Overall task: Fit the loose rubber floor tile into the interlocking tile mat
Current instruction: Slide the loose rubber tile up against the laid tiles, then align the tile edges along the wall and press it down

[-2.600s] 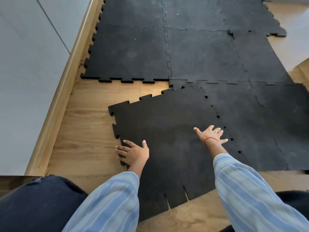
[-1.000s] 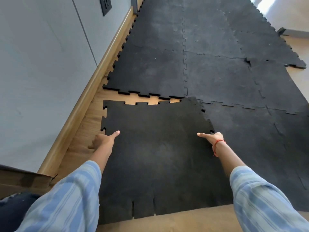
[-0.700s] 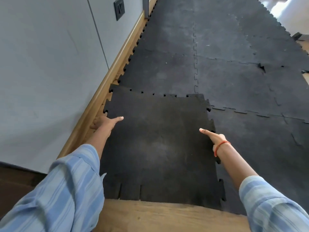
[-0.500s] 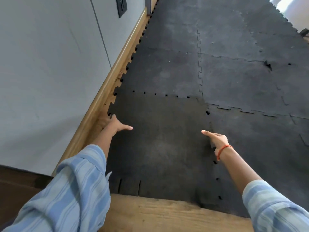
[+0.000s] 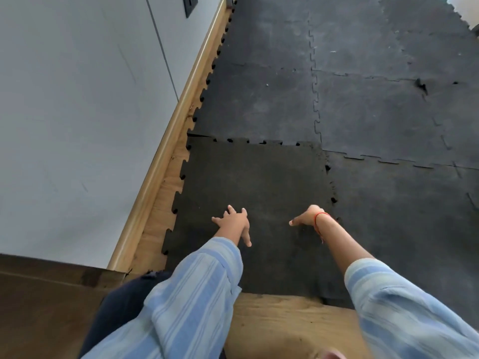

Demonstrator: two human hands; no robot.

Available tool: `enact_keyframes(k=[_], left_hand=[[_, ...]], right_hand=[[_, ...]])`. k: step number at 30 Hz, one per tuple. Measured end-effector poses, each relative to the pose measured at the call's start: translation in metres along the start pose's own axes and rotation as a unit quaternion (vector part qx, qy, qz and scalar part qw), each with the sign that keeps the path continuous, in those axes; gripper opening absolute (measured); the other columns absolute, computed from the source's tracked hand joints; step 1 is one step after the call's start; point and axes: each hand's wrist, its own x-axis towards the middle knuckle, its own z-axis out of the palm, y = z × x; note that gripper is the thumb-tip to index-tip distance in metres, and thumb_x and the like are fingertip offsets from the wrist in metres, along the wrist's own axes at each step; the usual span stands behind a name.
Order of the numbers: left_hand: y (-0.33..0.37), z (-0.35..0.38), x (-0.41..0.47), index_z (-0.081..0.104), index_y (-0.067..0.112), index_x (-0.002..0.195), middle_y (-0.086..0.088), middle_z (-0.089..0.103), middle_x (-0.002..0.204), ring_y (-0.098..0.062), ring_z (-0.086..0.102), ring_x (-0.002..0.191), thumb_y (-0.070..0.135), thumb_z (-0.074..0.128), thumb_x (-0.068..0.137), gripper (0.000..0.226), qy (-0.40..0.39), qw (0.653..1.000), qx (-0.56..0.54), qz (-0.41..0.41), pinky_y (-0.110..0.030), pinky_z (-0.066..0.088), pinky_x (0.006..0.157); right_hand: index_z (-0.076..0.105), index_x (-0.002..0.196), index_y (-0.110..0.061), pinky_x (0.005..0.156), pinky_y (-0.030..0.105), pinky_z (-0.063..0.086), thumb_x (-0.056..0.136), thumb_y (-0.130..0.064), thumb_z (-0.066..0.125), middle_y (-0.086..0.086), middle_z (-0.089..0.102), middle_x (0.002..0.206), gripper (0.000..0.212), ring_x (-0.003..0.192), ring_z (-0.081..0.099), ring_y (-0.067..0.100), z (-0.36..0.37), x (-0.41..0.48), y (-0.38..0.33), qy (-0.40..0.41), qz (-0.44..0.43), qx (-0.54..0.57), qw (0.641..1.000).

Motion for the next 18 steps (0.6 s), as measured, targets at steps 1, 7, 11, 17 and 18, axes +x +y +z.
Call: enact_keyframes(k=[1, 7, 11, 17, 18], left_hand=[[0.003, -0.001, 0.0, -0.009, 0.023, 0.154, -0.019, -0.018, 0.159, -0.038, -0.004, 0.149, 0.042, 0.079, 0.075, 0.12, 0.008, 1.0, -0.005, -0.002, -0.066, 0.009, 0.113], [0.01, 0.012, 0.009, -0.017, 0.017, 0.152, -0.02, -0.024, 0.157, -0.038, -0.012, 0.148, 0.036, 0.081, 0.074, 0.126, 0.068, 0.998, 0.008, -0.018, -0.06, 0.012, 0.117], [0.01, 0.016, 0.006, -0.018, 0.011, 0.151, -0.017, -0.027, 0.157, -0.033, -0.013, 0.148, 0.032, 0.08, 0.076, 0.126, 0.083, 0.996, 0.014, -0.04, -0.048, 0.022, 0.118], [0.027, 0.015, 0.003, -0.021, 0.011, 0.15, -0.018, -0.026, 0.157, -0.032, -0.01, 0.149, 0.033, 0.079, 0.076, 0.127, 0.094, 0.99, 0.049, -0.096, -0.038, 0.032, 0.113], [0.028, 0.014, 0.003, -0.021, 0.01, 0.15, -0.019, -0.026, 0.157, -0.033, -0.01, 0.149, 0.033, 0.08, 0.076, 0.127, 0.094, 0.989, 0.054, -0.103, -0.04, 0.029, 0.115]], right_hand=[[0.037, 0.14, -0.001, 0.111, 0.046, 0.035, 0.075, -0.037, 0.078, 0.016, 0.037, 0.149, 0.085, 0.137, 0.036, 0.034, -0.008, 0.002, -0.002, -0.001, -0.004, 0.012, 1.0], [0.024, 0.148, -0.006, 0.115, 0.056, 0.022, 0.074, -0.046, 0.076, 0.022, 0.019, 0.155, 0.1, 0.143, 0.017, 0.041, -0.021, 0.026, 0.011, 0.058, 0.083, 0.005, 0.995], [0.0, 0.15, 0.002, 0.116, 0.061, 0.012, 0.064, -0.057, 0.079, 0.027, 0.009, 0.157, 0.131, 0.145, 0.009, 0.045, -0.02, 0.031, 0.011, 0.024, 0.135, 0.011, 0.99], [0.029, 0.147, -0.008, 0.114, 0.065, 0.012, 0.061, -0.062, 0.078, 0.017, 0.027, 0.15, 0.112, 0.141, 0.023, 0.035, -0.036, 0.036, 0.013, -0.01, 0.108, -0.064, 0.992], [0.032, 0.145, -0.011, 0.114, 0.064, 0.012, 0.063, -0.062, 0.077, 0.017, 0.027, 0.15, 0.107, 0.141, 0.022, 0.034, -0.04, 0.039, 0.014, -0.01, 0.104, -0.061, 0.993]])
